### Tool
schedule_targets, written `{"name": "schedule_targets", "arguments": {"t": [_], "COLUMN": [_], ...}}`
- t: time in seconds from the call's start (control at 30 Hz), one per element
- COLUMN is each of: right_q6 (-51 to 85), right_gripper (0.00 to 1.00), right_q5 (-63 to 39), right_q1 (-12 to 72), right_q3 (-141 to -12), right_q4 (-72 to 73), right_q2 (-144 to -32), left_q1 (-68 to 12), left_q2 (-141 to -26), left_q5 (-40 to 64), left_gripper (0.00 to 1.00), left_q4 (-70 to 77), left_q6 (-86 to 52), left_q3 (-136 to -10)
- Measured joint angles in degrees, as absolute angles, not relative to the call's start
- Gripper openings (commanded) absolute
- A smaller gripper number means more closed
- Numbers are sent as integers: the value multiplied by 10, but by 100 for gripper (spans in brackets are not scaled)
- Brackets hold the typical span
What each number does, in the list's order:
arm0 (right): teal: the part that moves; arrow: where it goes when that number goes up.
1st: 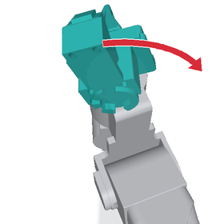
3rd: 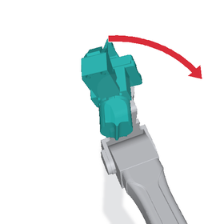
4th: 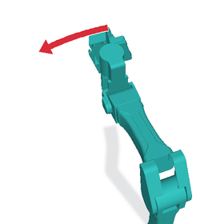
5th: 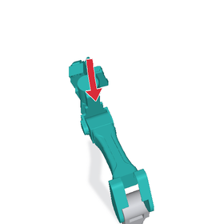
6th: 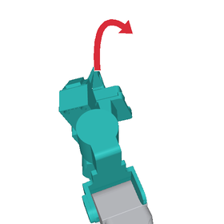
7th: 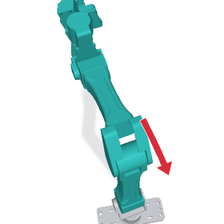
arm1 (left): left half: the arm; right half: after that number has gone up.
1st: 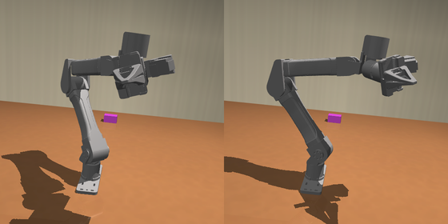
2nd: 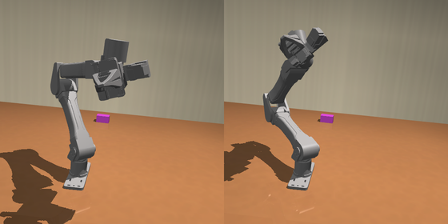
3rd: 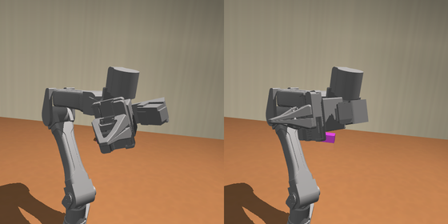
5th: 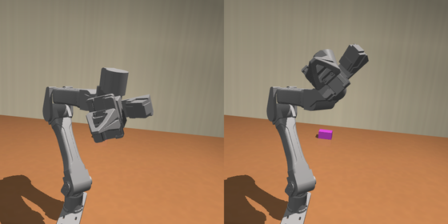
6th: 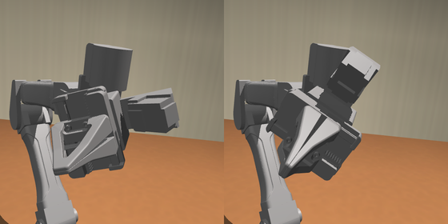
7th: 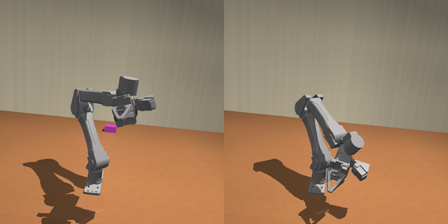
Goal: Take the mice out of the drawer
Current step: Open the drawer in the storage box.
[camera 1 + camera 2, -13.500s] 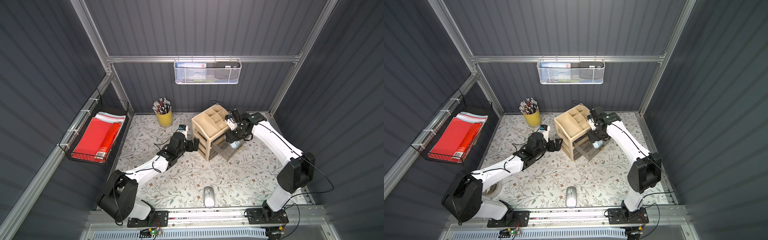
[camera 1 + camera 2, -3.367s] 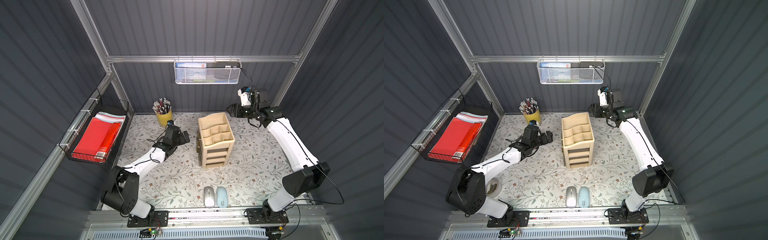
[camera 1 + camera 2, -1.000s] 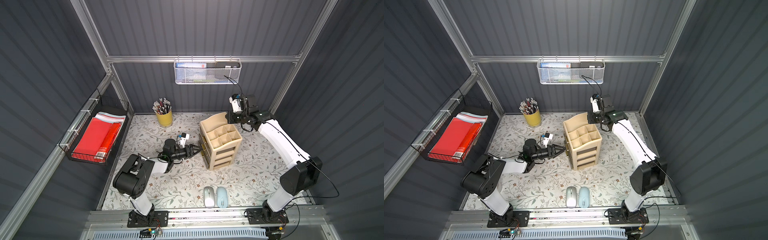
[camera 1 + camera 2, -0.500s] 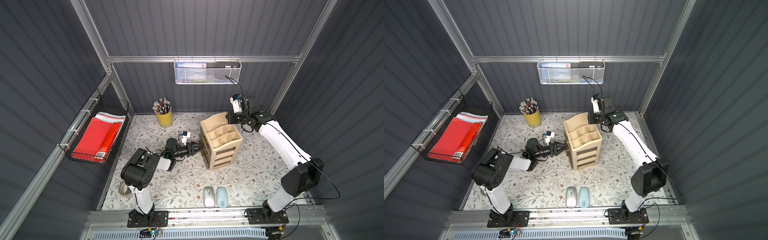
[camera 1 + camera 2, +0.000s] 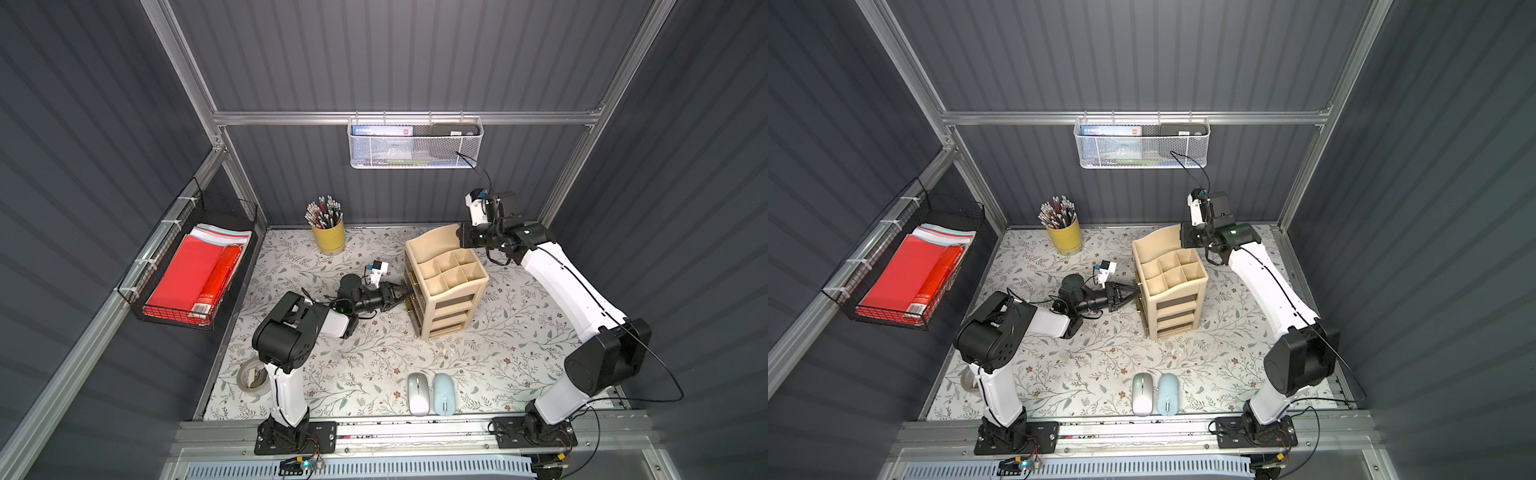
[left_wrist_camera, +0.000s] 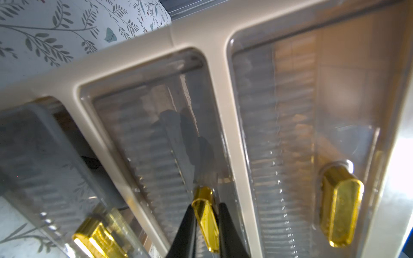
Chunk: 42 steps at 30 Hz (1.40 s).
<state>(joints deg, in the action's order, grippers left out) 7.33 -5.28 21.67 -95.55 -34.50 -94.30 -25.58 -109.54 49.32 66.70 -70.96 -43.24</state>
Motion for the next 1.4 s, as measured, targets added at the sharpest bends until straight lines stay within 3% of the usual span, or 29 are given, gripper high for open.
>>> {"name": "schedule_targets", "arguments": {"t": [0.23, 0.6, 1.07, 1.17, 1.2, 1.23, 1.27, 1.33, 1.4], "right_q6": [73, 74, 55, 55, 55, 55, 55, 55, 55], "right_gripper": [0, 0, 0, 0, 0, 0, 0, 0, 0], "right_q5": [-47, -25, 31, 34, 36, 38, 39, 41, 42], "right_q1": [213, 164, 143, 143, 143, 143, 143, 143, 145], "right_q3": [-951, -935, -930, -929, -929, -929, -929, -929, -928], "right_q4": [-342, -351, -359, -359, -359, -361, -362, -362, -362], "right_q2": [-940, -920, -911, -909, -908, -908, -908, -907, -907], "left_q1": [-253, -198, -152, -147, -145, -145, -146, -153, -176], "left_q2": [-1072, -973, -930, -919, -917, -915, -914, -914, -915], "left_q5": [488, 470, 306, 295, 295, 295, 295, 284, 253], "left_gripper": [7, 7, 11, 22, 30, 47, 58, 75, 82], "left_q4": [611, 366, 83, 70, 69, 69, 68, 47, 8], "left_q6": [-681, -519, -364, -351, -348, -345, -345, -331, -310], "left_q3": [-433, -437, -481, -493, -493, -494, -497, -524, -578]}}
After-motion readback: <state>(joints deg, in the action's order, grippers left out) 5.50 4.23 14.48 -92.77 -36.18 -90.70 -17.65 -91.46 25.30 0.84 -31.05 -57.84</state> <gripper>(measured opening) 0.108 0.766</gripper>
